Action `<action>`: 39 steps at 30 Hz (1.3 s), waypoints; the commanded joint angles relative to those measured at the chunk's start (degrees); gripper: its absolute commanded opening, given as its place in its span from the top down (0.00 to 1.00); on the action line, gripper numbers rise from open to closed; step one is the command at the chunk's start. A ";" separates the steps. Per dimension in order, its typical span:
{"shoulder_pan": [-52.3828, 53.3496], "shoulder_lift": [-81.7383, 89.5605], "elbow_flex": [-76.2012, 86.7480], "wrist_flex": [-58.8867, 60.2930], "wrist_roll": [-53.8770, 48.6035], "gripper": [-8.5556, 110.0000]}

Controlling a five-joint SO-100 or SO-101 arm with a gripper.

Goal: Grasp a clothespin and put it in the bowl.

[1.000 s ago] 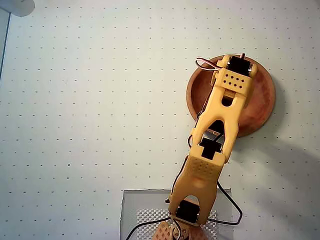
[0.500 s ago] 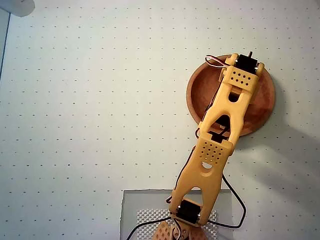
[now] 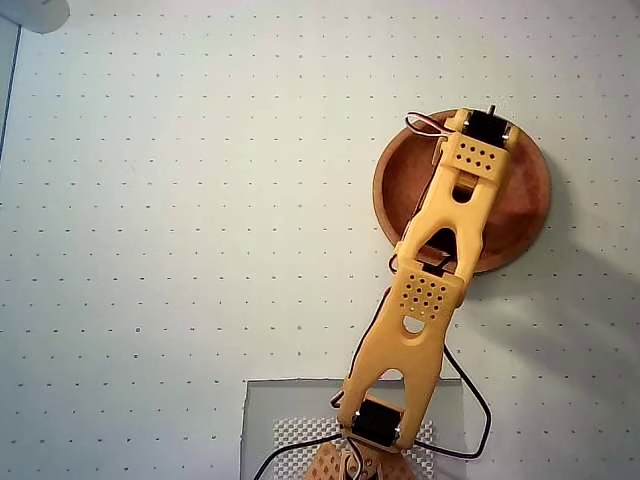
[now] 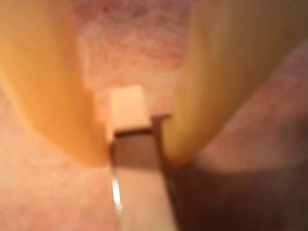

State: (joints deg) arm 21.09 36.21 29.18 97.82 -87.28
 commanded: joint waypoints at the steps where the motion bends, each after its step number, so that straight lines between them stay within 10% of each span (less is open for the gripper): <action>1: 0.18 2.11 -2.72 0.53 -0.62 0.73; 28: -0.53 34.19 7.82 4.75 0.26 0.95; 39: -12.48 61.26 29.71 4.39 24.43 0.95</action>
State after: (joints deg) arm 12.74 88.51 56.60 100.90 -72.86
